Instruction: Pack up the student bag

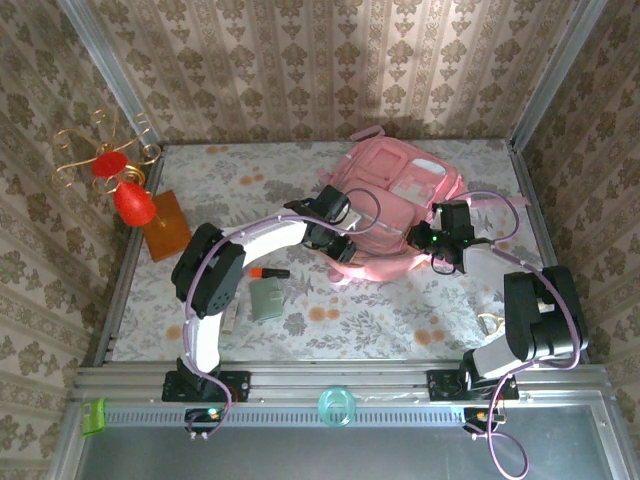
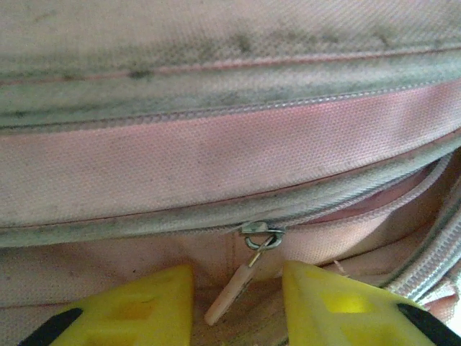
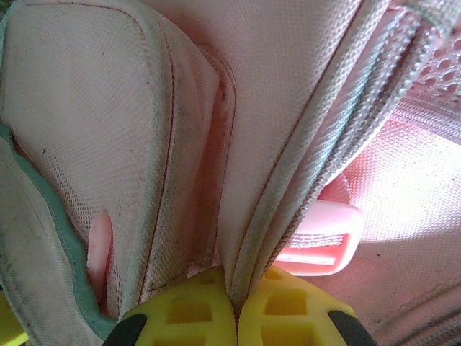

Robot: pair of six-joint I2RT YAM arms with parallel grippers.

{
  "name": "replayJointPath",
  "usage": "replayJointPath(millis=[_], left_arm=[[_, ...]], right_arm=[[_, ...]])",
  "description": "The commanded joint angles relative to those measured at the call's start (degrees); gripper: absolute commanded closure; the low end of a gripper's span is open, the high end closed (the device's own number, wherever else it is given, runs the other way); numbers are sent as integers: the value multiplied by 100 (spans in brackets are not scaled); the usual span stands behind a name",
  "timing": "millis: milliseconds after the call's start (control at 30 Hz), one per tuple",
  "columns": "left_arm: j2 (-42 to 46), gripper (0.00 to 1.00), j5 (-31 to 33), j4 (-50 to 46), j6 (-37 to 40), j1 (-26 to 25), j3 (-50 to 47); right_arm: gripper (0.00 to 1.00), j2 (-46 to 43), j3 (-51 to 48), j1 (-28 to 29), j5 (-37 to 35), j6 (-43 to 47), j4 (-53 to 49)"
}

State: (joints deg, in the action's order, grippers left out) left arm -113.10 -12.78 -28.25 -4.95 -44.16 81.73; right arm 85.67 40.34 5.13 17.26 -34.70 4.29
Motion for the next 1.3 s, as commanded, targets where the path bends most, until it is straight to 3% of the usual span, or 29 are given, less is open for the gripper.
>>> replayJointPath(millis=[0, 133, 267, 467, 700, 1100, 1167, 1267], left_arm=[[-124, 67, 305, -119, -96, 57, -70], [-300, 78, 435, -264, -50, 75, -38], [-228, 100, 494, -243, 0, 66, -87], [417, 100, 1185, 149, 79, 94, -568], [749, 100, 1287, 240, 126, 247, -897], [1085, 100, 1280, 75, 223, 321, -1275], [1240, 100, 1092, 147, 150, 369, -1399], [1517, 100, 322, 484, -52, 482, -1635]], right_arm=[[100, 0, -70, -20, 96, 32, 221], [100, -53, -103, -44, 43, 68, 204], [100, -169, -140, -163, -17, 81, 174], [100, -337, -48, -270, -560, 241, -266], [100, -456, 14, -275, -1620, 397, -569], [100, -74, 763, -280, -1619, 752, -1010], [100, 13, 919, -281, -1628, 911, -1138], [100, 173, 1216, -275, -1593, 1189, -1471]])
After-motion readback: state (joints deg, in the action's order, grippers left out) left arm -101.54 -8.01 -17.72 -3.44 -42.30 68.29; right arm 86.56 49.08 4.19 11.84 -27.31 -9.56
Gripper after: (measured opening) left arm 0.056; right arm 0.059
